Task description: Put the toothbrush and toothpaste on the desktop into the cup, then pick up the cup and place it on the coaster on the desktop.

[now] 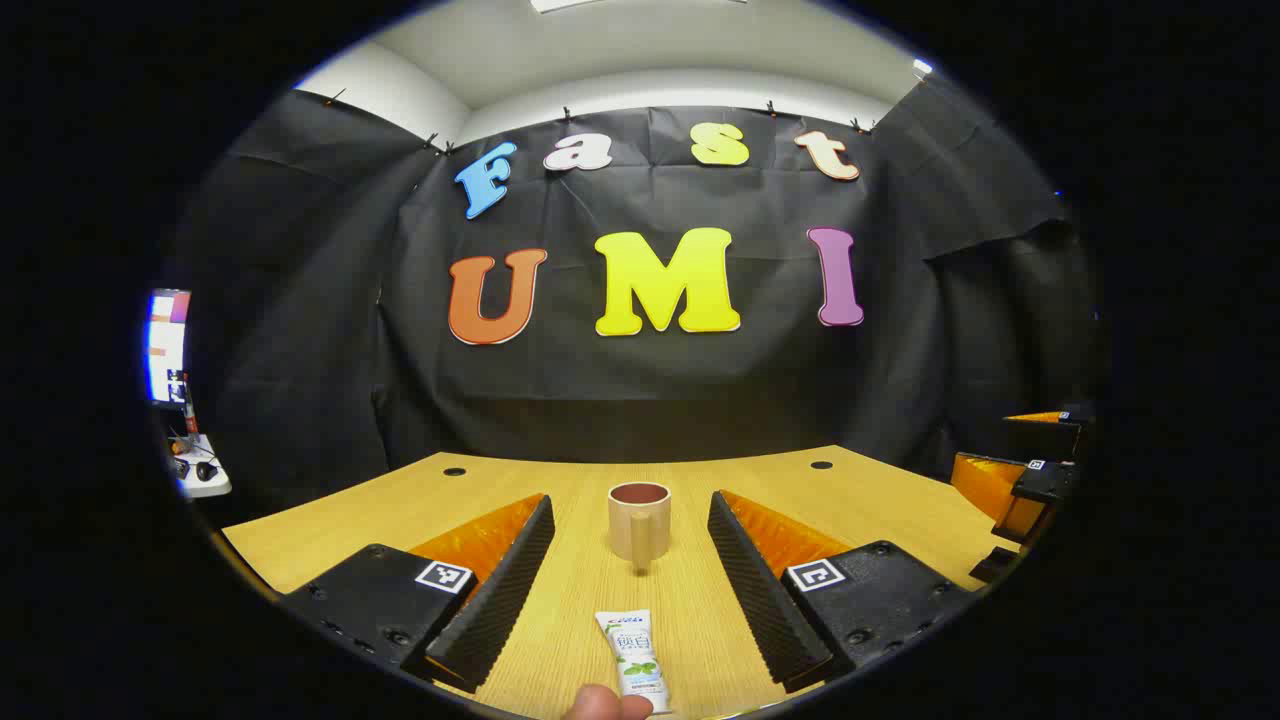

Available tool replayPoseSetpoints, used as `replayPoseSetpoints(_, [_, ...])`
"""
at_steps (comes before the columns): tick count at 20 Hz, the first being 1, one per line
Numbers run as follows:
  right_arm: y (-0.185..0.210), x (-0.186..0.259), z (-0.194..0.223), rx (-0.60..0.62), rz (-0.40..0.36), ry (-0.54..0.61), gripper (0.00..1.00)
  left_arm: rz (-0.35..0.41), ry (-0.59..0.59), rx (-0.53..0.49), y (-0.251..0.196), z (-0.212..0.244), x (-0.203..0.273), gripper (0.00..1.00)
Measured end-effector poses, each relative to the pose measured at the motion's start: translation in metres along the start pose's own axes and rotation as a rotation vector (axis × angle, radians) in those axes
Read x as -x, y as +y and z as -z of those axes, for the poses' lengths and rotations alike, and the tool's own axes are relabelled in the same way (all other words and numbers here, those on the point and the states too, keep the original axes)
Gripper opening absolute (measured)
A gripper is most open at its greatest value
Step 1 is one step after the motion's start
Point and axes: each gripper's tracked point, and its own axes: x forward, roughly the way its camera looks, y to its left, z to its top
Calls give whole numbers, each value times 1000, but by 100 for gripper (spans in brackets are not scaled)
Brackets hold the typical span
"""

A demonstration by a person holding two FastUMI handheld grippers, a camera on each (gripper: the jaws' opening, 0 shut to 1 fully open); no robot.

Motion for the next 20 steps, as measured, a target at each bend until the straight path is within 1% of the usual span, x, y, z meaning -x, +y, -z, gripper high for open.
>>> replayPoseSetpoints(2, [-1,-5,-1,-5,12,0,95,-6,25,4,1,6,-3,100])
replayPoseSetpoints(3, [-1,-7,0,-8,14,2,95,-9,33,4,3,8,-4,98])
replayPoseSetpoints(7, [7,-12,5,-14,-2,19,95,-16,45,7,5,11,-9,98])
replayPoseSetpoints(11, [11,-15,6,-14,-6,28,95,-9,45,10,4,11,-10,98])
replayPoseSetpoints(17, [6,-15,4,-10,20,25,95,3,55,14,0,13,-9,98])
replayPoseSetpoints(20, [11,-13,8,-18,7,38,95,5,65,7,-2,15,-6,98])
